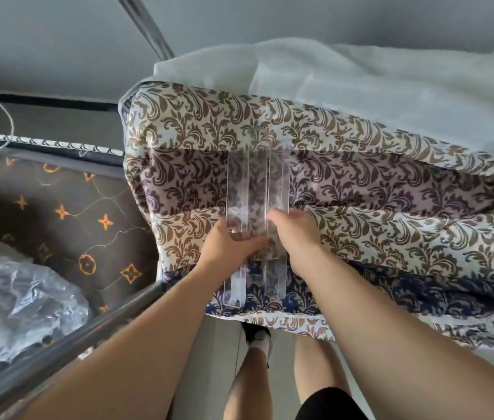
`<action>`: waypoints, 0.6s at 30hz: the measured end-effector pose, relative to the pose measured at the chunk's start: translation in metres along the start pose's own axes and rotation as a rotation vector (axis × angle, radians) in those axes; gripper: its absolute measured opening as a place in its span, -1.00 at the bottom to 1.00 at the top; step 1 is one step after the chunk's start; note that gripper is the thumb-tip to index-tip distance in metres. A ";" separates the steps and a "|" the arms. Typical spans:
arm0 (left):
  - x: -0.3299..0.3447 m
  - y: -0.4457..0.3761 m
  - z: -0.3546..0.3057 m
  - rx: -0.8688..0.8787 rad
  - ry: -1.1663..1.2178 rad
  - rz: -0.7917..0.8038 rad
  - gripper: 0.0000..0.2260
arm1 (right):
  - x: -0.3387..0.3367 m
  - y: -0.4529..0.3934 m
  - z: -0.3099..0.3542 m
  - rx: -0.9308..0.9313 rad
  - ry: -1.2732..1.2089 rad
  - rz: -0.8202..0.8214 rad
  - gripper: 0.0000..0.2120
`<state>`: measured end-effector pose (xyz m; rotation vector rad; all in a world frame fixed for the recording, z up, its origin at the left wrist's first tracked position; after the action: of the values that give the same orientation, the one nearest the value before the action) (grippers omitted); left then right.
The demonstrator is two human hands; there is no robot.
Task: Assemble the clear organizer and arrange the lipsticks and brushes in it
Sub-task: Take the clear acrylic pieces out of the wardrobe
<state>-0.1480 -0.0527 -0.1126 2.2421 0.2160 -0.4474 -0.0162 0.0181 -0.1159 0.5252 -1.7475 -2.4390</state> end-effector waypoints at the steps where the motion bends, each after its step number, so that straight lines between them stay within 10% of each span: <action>1: 0.000 -0.001 0.000 -0.015 0.021 0.010 -0.41 | -0.001 -0.001 0.001 0.014 0.010 0.033 -0.57; 18: -0.033 0.049 -0.038 0.061 0.465 0.193 -0.77 | -0.074 0.033 -0.014 -0.167 -0.210 0.123 -0.83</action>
<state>-0.1544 -0.0559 -0.0431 2.3721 0.2232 0.1788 0.0539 0.0144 -0.0722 0.1453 -1.5699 -2.5991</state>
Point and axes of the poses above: each hand's wrist, its own y-axis away from the middle knuckle, its own x-axis out of the palm, z = x × y, the point moved 1 cm from there along -y, towards the middle knuckle, and after that the axes turned 11 degrees about x, right-handed, at the moved point
